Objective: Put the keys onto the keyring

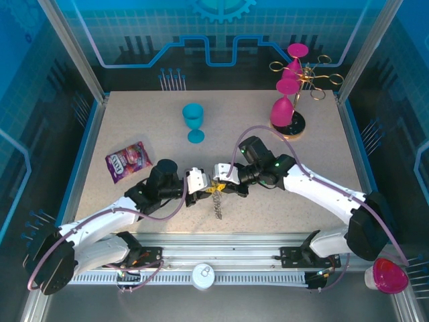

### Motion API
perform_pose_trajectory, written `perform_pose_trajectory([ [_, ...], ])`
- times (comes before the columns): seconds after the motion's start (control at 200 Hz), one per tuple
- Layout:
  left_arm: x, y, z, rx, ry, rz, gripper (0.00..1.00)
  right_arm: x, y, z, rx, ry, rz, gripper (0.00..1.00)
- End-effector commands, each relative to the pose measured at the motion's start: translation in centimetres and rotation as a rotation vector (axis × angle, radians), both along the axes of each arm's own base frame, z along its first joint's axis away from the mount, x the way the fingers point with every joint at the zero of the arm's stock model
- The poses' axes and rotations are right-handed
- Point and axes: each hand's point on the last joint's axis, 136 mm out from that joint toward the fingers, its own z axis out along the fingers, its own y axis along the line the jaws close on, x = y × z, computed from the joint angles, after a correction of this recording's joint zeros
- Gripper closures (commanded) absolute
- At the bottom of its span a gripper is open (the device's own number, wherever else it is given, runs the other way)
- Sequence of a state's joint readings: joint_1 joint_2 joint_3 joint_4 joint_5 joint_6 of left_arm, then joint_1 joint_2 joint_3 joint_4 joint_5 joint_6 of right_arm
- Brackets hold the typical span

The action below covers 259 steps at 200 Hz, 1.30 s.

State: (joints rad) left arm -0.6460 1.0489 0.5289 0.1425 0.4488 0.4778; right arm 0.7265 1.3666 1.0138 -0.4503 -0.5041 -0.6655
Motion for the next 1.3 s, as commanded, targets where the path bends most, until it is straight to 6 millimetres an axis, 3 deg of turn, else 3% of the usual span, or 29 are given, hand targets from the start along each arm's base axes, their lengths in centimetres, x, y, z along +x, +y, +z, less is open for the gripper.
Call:
perform_pose_trajectory([
  [0.0, 0.5, -0.4, 1.1, -0.006, -0.037, -0.005, 0.89, -1.0, 1.8, 2.4, 0.082, 0.004, 0.062, 1.00],
  [0.21, 0.3, -0.4, 1.7, -0.032, -0.056, -0.006, 1.00, 0.0, 1.3, 3.6, 0.163, -0.007, -0.021, 1.00],
  [0.28, 0.1, -0.4, 2.2, -0.056, -0.075, -0.013, 1.00, 0.9, 0.6, 4.0, 0.221, -0.035, -0.089, 0.80],
  [0.42, -0.7, -0.5, 3.3, -0.119, -0.104, -0.043, 1.00, 0.3, -0.4, 3.5, 0.302, -0.055, -0.102, 0.70],
  [0.725, -1.4, -0.7, 3.7, -0.150, -0.095, -0.076, 1.00, 0.2, -0.3, 3.0, 0.319, -0.017, -0.108, 0.68],
  [0.901, -1.6, -0.7, 4.0, -0.165, -0.098, -0.080, 1.00, 0.1, -0.2, 2.8, 0.318, -0.002, -0.102, 0.74],
  [1.116, -1.7, -0.7, 4.1, -0.170, -0.102, -0.081, 1.00, -0.2, -0.8, 2.2, 0.317, 0.011, -0.101, 0.75],
  [1.291, -1.7, -0.7, 4.1, -0.169, -0.101, -0.084, 1.00, -0.2, -1.1, 2.8, 0.380, 0.007, -0.112, 0.73],
])
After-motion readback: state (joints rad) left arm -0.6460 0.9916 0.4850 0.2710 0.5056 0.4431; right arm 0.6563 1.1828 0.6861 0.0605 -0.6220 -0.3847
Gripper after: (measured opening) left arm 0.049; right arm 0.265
